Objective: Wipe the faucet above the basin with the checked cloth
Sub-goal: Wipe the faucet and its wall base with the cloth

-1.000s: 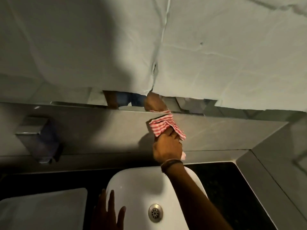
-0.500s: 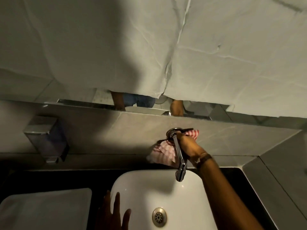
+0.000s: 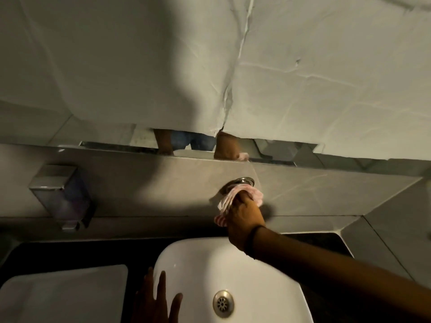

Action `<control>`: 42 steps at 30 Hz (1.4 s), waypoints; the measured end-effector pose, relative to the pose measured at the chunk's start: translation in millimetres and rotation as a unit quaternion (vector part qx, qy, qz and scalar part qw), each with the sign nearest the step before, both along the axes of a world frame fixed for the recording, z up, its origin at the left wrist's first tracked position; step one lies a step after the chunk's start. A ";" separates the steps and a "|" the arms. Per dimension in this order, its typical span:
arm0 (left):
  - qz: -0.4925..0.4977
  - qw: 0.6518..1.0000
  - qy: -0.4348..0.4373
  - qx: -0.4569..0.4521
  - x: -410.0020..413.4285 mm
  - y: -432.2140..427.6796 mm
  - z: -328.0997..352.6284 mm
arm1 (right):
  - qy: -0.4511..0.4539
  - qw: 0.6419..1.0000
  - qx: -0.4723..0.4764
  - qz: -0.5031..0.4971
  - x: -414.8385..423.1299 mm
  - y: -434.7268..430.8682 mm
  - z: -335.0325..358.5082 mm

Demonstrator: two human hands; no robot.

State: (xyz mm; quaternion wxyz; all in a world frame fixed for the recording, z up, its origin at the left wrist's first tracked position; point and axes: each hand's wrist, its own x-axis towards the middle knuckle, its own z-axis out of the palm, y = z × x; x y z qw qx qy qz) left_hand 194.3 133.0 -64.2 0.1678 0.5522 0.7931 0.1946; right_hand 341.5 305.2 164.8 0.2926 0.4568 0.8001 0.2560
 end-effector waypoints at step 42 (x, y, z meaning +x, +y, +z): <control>-0.022 0.996 -0.020 0.087 -0.2 4.3 -16.9 | 0.725 0.492 -0.293 -0.382 23.3 49.6 1.3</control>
